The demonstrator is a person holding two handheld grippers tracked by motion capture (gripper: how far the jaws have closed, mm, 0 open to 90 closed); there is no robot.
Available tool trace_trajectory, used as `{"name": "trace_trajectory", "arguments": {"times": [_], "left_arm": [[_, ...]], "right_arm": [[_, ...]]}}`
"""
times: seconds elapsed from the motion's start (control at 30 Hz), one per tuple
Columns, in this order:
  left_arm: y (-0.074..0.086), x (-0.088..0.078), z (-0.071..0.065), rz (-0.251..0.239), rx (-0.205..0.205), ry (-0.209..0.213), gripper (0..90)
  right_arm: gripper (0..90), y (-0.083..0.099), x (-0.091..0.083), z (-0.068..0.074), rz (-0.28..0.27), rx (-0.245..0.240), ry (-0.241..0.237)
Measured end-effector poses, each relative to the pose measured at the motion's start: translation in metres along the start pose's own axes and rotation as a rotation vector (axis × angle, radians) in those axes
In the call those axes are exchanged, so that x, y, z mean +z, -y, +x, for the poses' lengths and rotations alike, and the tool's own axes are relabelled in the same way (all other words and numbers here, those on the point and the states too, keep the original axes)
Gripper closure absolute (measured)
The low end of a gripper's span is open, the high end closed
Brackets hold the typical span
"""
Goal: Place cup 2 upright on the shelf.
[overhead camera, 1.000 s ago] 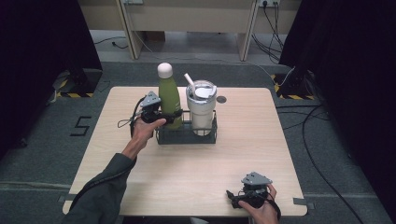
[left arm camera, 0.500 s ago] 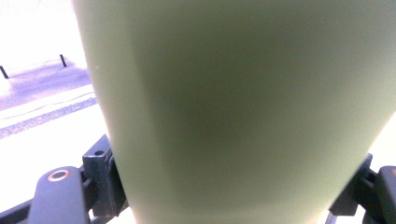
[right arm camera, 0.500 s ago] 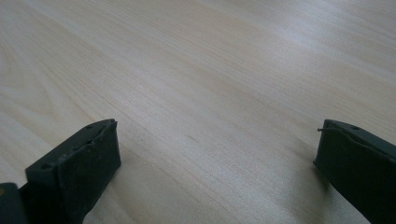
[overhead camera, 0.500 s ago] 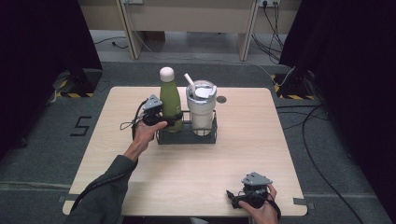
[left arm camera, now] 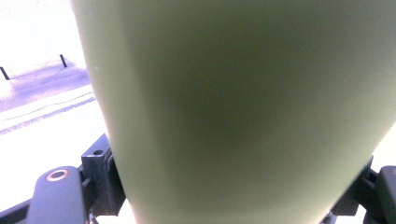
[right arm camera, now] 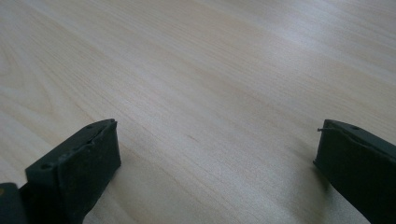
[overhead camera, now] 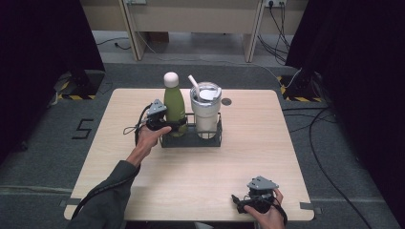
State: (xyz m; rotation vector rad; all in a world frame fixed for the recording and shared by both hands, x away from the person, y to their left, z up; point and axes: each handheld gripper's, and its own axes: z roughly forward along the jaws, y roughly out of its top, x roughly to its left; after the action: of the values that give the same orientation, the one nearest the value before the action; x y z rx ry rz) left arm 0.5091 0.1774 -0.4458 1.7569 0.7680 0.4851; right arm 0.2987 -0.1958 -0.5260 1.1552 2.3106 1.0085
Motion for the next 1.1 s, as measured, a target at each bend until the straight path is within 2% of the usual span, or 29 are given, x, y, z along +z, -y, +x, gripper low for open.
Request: {"name": "trace_trajectory", "arguments": {"times": [0.13, 0.37, 0.43, 0.83, 1.1], "left_arm": [[0.001, 0.0, -0.002, 0.005, 0.018, 0.0, 19.6], [0.001, -0.001, -0.002, 0.001, 0.008, 0.0, 18.7], [0.0, -0.003, -0.002, 0.002, 0.0, -0.003, 14.6], [-0.002, -0.011, -0.005, 0.012, 0.015, -0.001, 14.6], [-0.002, -0.015, -0.005, 0.017, 0.006, 0.001, 14.7]], "right_arm": [[0.4, 0.0, 0.0, 0.0, 0.002, 0.0, 0.0], [0.4, 0.0, 0.0, 0.0, 0.002, 0.0, 0.0], [0.4, 0.0, 0.0, 0.0, 0.003, -0.001, 0.0], [0.4, 0.0, 0.0, 0.0, 0.002, 0.0, 0.0], [0.4, 0.0, 0.0, 0.0, 0.002, 0.0, 0.0]]}}
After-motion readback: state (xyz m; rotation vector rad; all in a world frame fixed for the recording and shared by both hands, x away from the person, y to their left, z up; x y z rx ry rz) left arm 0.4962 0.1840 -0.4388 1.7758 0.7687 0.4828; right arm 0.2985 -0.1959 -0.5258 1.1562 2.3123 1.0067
